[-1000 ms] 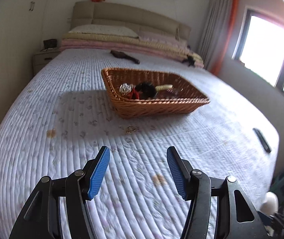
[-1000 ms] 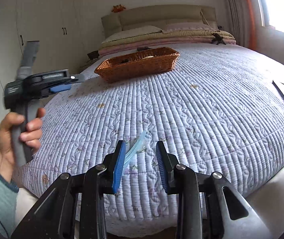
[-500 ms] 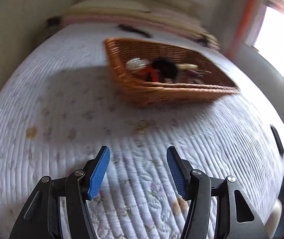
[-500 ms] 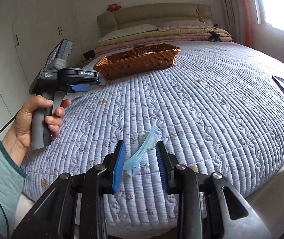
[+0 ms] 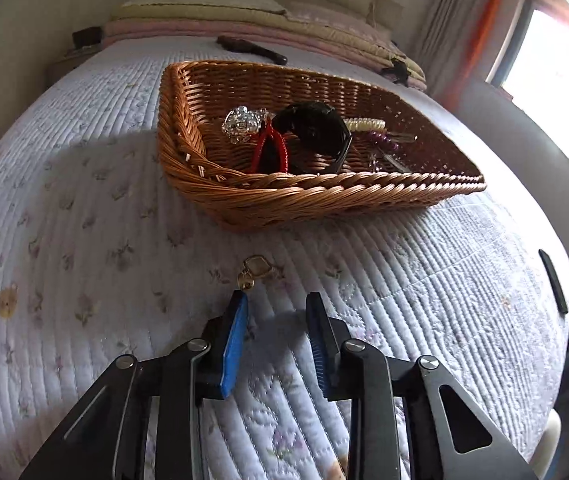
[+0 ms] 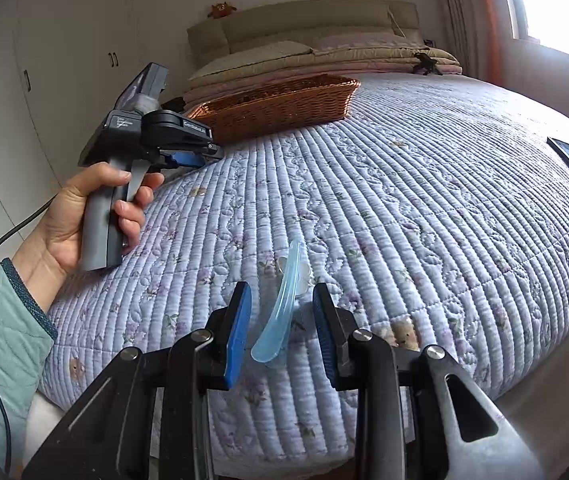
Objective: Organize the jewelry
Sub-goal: 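Grasp the clear blue hair clip with the right gripper while the left gripper grasps the gold charm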
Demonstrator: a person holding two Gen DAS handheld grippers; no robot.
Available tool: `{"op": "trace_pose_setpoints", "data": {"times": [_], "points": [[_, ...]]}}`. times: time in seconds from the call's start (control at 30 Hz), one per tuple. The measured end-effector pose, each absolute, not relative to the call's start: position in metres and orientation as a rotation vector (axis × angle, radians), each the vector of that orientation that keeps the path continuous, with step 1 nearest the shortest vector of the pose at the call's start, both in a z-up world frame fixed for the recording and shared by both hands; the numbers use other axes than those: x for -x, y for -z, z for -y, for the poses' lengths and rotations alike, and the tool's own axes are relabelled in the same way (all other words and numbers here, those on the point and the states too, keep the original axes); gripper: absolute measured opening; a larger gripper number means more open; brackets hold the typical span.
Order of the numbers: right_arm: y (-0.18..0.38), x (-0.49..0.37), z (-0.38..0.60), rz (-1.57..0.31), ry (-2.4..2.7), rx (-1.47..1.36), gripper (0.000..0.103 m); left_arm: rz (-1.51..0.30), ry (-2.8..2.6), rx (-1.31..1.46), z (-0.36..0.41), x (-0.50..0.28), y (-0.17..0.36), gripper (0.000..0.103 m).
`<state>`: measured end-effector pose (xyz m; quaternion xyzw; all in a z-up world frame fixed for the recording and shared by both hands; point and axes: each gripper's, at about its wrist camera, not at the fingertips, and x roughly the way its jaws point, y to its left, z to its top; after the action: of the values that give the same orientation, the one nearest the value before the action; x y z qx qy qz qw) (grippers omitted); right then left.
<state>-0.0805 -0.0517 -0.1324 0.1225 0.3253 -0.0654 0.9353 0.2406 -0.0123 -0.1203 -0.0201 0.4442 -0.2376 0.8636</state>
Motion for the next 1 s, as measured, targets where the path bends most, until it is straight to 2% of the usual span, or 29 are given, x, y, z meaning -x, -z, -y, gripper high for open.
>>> {"op": "trace_pose_setpoints", "data": {"times": [0.7,0.77,0.9,0.97,1.0], "points": [[0.135,0.076,0.052,-0.658,0.121,-0.218,0.033,-0.884,0.438,0.063,0.004,-0.248,0.116,0.030],[0.135,0.075,0.051,-0.660,0.129,-0.207,0.030,-0.886,0.432,0.037,0.010,-0.252,0.117,0.030],[0.136,0.072,0.054,-0.662,0.134,-0.198,0.017,-0.896,0.442,0.011,0.018,-0.256,0.120,0.030],[0.137,0.072,0.054,-0.662,0.133,-0.190,0.016,-0.898,0.442,-0.012,0.023,-0.256,0.120,0.029],[0.137,0.071,0.054,-0.661,0.134,-0.183,0.016,-0.896,0.442,-0.025,0.025,-0.255,0.120,0.021]]}}
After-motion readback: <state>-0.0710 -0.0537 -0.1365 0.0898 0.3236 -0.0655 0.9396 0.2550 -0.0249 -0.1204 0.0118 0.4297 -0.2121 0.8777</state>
